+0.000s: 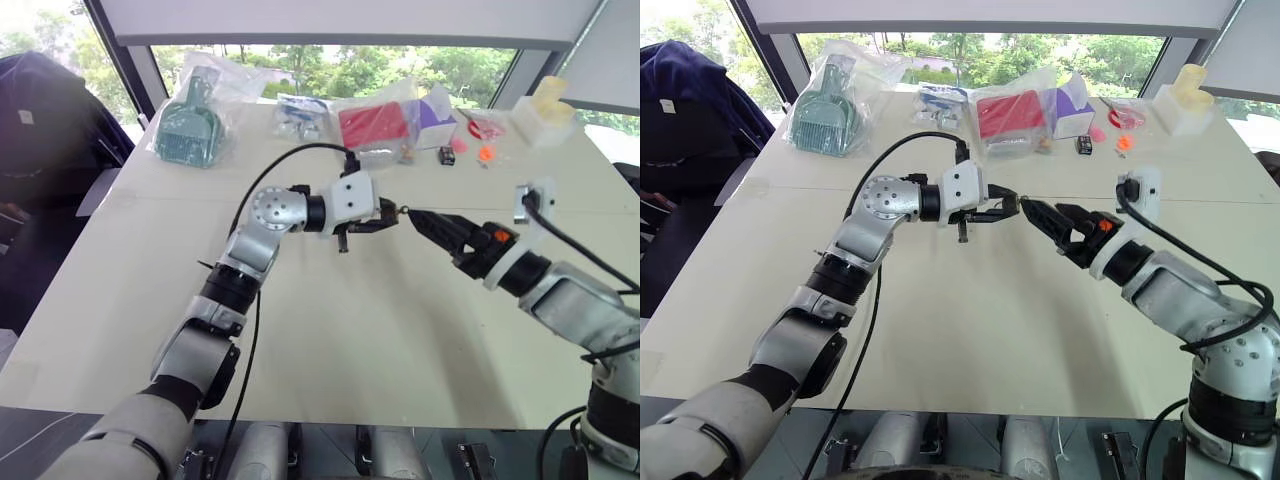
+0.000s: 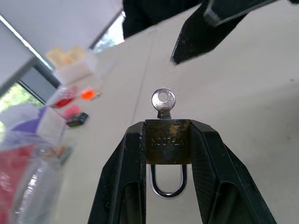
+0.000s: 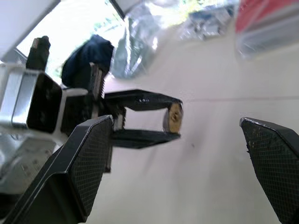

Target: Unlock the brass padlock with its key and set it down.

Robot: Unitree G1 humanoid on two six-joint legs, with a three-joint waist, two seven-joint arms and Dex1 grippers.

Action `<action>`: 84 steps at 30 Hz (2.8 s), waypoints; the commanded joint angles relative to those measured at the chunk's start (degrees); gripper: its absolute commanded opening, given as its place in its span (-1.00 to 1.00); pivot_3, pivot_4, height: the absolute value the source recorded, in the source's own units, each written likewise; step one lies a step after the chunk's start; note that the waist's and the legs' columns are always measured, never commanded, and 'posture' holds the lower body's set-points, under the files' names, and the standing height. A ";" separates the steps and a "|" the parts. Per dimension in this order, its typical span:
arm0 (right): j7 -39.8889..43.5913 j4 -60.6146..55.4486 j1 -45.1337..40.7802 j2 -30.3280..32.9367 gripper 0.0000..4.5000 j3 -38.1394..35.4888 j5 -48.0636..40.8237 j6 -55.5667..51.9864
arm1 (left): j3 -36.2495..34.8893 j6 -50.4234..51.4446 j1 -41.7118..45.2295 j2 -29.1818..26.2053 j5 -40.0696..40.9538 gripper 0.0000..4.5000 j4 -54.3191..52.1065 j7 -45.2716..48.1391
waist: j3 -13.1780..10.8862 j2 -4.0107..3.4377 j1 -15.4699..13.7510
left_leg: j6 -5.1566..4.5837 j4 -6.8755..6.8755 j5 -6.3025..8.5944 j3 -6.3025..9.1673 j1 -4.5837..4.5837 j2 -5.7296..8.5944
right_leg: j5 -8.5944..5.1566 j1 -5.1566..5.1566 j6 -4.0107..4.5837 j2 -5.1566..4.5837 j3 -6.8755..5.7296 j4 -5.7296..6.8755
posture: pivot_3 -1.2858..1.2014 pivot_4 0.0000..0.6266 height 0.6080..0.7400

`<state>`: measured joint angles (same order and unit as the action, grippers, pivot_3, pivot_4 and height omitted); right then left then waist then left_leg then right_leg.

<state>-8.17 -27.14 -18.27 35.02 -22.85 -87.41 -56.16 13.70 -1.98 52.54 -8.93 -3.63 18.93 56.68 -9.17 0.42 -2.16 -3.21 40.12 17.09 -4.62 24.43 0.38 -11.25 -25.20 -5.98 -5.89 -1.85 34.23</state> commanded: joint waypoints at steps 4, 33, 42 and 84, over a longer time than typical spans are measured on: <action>-0.71 1.67 -1.50 1.69 1.00 3.31 1.24 1.77 | -0.57 0.49 -0.34 -0.49 2.37 -0.69 -5.13 -3.16 | 0.00 0.00 0.12 | -0.01 0.00 0.00 -0.02 -0.04 0.00 | 0.00 0.03 -0.01 0.14 -0.02 0.02 | 0.03 -0.52 1.00; 6.50 -0.44 -0.91 1.10 0.74 5.93 5.46 6.27 | 1.05 -0.62 -0.41 -2.33 3.58 -0.69 -3.43 -4.21 | 0.00 0.00 0.09 | -0.02 0.01 -0.01 -0.05 -0.04 -0.03 | 0.11 0.03 -0.20 0.28 -0.01 0.02 | 0.03 -0.52 1.00; 7.78 0.44 -1.58 0.33 0.74 5.71 6.40 7.33 | 1.86 -0.81 -1.31 -2.47 3.39 -0.69 -4.70 -4.03 | 0.00 0.00 0.07 | -0.02 0.01 -0.01 -0.05 -0.04 -0.03 | 0.11 0.03 -0.20 0.27 -0.01 0.02 | 0.03 -0.52 1.00; 0.06 5.85 -3.46 -8.39 -0.98 7.20 7.28 8.76 | 4.22 -21.21 -0.50 -4.52 -6.42 -0.69 -1.58 -13.67 | 0.00 0.00 0.08 | -0.01 0.02 -0.01 -0.06 -0.05 -0.03 | 0.12 0.04 -0.21 0.27 -0.01 0.03 | 0.03 -0.52 1.00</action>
<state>-6.69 -22.10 -20.94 26.81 -14.61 -79.83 -48.01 18.50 -19.80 49.85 -13.63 -10.10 19.37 44.83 -9.17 0.41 -2.07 -3.22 40.14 17.08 -4.68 24.38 0.35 -11.13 -25.16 -6.20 -5.61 -1.87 34.27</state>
